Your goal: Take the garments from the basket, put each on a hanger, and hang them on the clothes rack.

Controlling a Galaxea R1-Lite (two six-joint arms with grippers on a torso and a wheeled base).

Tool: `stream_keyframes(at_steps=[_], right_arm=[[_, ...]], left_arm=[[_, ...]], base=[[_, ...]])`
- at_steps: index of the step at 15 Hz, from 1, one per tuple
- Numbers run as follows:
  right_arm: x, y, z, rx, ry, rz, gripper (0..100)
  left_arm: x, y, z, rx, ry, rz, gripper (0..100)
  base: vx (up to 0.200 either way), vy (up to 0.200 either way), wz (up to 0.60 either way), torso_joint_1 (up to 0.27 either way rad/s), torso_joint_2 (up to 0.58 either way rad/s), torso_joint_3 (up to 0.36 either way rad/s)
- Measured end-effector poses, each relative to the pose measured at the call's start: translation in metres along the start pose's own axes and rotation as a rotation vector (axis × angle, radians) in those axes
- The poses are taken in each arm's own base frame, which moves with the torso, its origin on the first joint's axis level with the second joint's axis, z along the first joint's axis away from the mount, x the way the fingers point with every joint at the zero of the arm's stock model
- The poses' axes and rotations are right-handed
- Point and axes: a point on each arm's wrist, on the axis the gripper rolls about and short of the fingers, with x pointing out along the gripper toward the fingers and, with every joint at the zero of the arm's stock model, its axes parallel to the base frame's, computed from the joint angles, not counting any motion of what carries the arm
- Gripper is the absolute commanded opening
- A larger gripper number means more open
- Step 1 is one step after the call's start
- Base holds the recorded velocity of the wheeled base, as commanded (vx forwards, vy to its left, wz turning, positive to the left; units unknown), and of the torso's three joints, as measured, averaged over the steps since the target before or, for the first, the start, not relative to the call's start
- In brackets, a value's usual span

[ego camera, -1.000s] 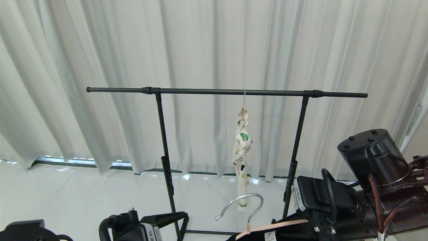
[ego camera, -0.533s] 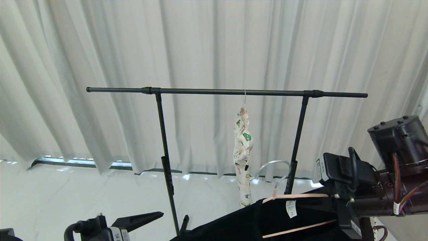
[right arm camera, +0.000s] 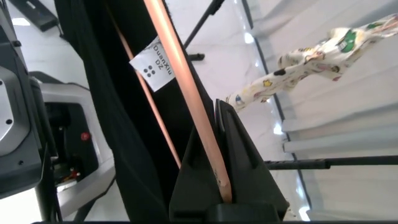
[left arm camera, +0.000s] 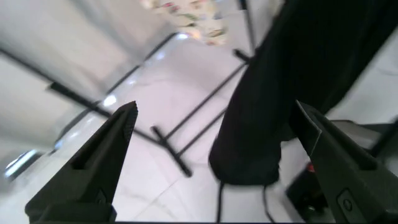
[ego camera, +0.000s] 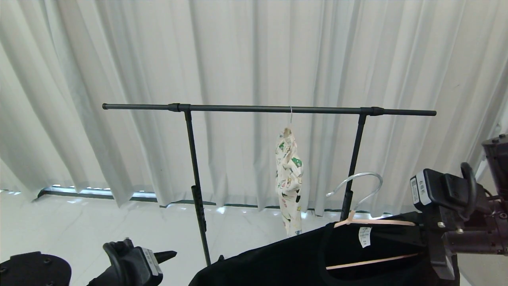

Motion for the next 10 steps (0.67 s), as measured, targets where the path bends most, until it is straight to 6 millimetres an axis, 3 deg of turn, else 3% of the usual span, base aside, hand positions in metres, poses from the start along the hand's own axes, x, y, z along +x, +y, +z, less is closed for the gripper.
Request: stream_keyframes(at_steps=[1,5,10], right_arm=[[-0.003,0.001,0.0,-0.003,-0.008,-0.006,0],[-0.014,0.006,-0.002,0.012,-0.022,-0.029,0],[-0.021,-0.001,-0.01,0.133,-0.045,-0.116,0]], left_arm=[[0.004,0.001,0.0,-0.002,0.014,-0.013,0],[0.012,0.008,-0.007,-0.034,0.083,0.017,0],[0.01,0.037,-0.023,-0.161,0.16,0.189,0]], base=[[0.0,0.0,0.0,0.0,0.0,0.0],[0.0,0.0,0.0,0.0,0.0,0.0],[0.0,0.0,0.0,0.0,0.0,0.0]])
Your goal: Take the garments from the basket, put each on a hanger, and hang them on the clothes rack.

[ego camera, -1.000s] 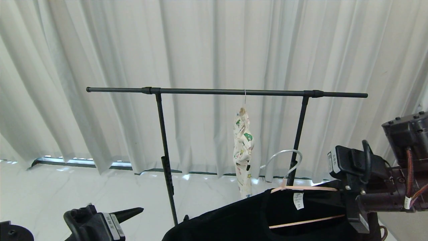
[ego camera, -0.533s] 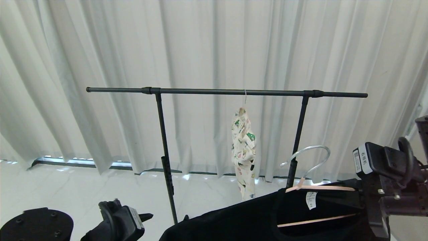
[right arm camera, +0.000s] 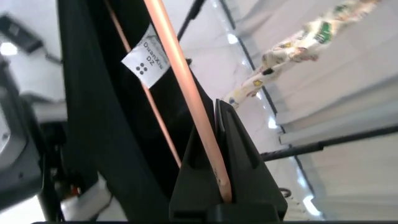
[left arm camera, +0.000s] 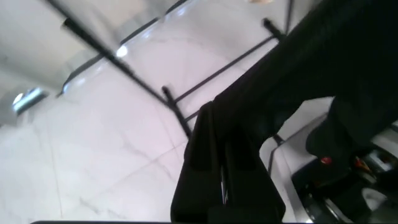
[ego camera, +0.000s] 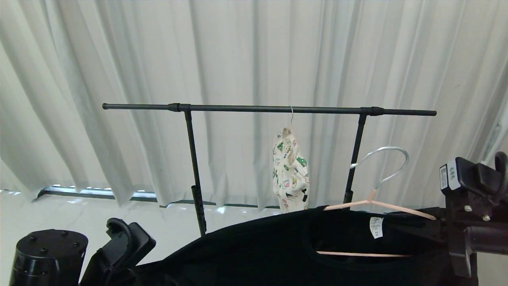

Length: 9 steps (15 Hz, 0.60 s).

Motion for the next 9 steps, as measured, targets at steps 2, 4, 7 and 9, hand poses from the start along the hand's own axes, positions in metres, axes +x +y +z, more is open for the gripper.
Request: stream_keyframes(at_steps=[2,4,7,9], right_arm=[[-0.001,-0.002,0.001,0.048,-0.009,-0.037,0],[-0.001,-0.002,0.0,0.054,-0.005,-0.045,0],[-0.002,-0.002,-0.003,0.07,0.007,-0.069,0],[-0.006,-0.003,-0.007,0.128,0.033,-0.127,0]], left_arm=[[-0.001,0.001,0.001,-0.002,-0.005,0.003,0],[-0.002,-0.001,0.005,0.01,-0.029,-0.005,100],[-0.005,0.0,0.014,-0.005,-0.072,0.002,100],[-0.008,0.004,0.027,-0.081,-0.131,0.015,100]], base=[[0.0,0.0,0.0,0.0,0.0,0.0],[0.0,0.0,0.0,0.0,0.0,0.0],[0.0,0.0,0.0,0.0,0.0,0.0],[0.0,0.0,0.0,0.0,0.0,0.0]])
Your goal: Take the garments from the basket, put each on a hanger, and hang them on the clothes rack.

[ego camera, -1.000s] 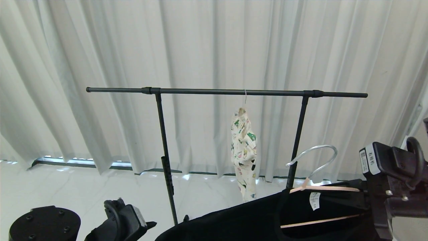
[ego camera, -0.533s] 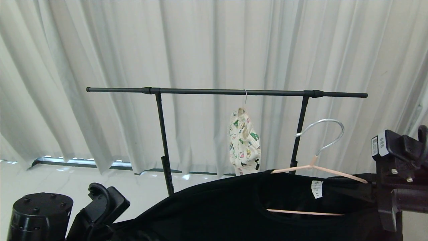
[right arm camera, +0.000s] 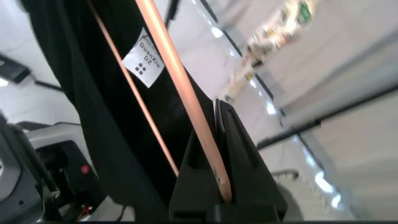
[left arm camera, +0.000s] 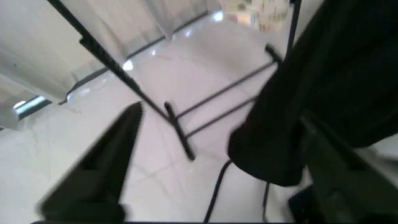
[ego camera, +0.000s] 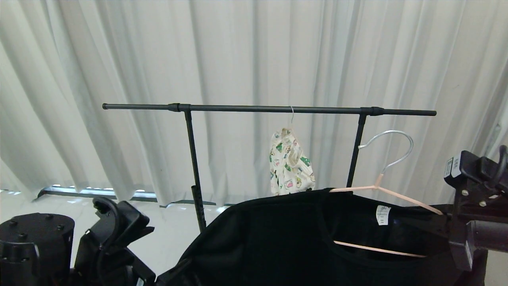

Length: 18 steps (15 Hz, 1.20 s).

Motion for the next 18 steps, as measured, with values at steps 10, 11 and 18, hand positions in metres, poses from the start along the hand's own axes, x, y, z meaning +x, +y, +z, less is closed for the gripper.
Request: stream_keyframes(at_steps=[10,11,18], right_arm=[[-0.033,0.005,-0.036,0.245,0.162,-0.265,0],[-0.036,0.008,-0.041,0.251,0.195,-0.284,0],[-0.045,0.013,-0.057,0.291,0.298,-0.409,0]], left_arm=[[-0.004,0.032,0.027,-0.139,-0.082,0.263,100],[-0.005,0.035,0.026,-0.147,-0.07,0.316,100],[0.001,0.043,0.02,-0.169,-0.002,0.479,100]], base=[[0.0,0.0,0.0,0.0,0.0,0.0],[0.0,0.0,0.0,0.0,0.0,0.0],[0.0,0.0,0.0,0.0,0.0,0.0]])
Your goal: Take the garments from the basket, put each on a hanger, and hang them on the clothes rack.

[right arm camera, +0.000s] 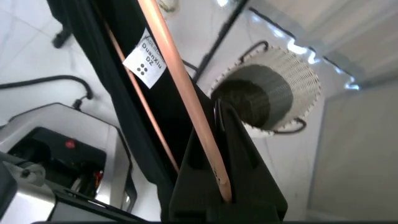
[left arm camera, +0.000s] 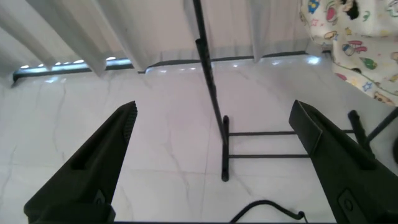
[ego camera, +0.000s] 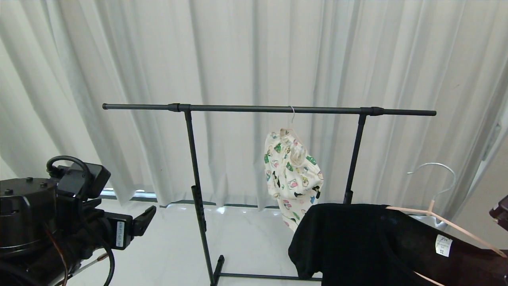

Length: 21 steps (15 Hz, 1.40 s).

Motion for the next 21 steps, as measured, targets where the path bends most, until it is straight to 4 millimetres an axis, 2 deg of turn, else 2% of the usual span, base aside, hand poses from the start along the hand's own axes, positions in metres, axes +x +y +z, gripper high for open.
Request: stream_keyframes(at_steps=[9,12,17,21], right_arm=[[0.008,-0.017,-0.004,0.203,0.065,-0.171,0],[0.016,-0.022,0.017,0.277,0.036,-0.167,0],[0.041,-0.036,0.07,0.338,-0.01,-0.233,0],[0.053,-0.044,0.085,0.358,-0.006,-0.292,0]], left_arm=[[0.002,-0.001,-0.009,0.02,0.042,0.013,100],[0.0,-0.002,-0.019,0.078,0.074,0.055,100],[0.0,-0.003,-0.017,0.079,0.058,0.056,100],[-0.001,-0.002,-0.016,0.076,0.048,0.057,100]], base=[[0.0,0.0,0.0,0.0,0.0,0.0],[0.0,0.0,0.0,0.0,0.0,0.0],[0.0,0.0,0.0,0.0,0.0,0.0],[0.05,0.0,0.0,-0.001,0.0,0.001]])
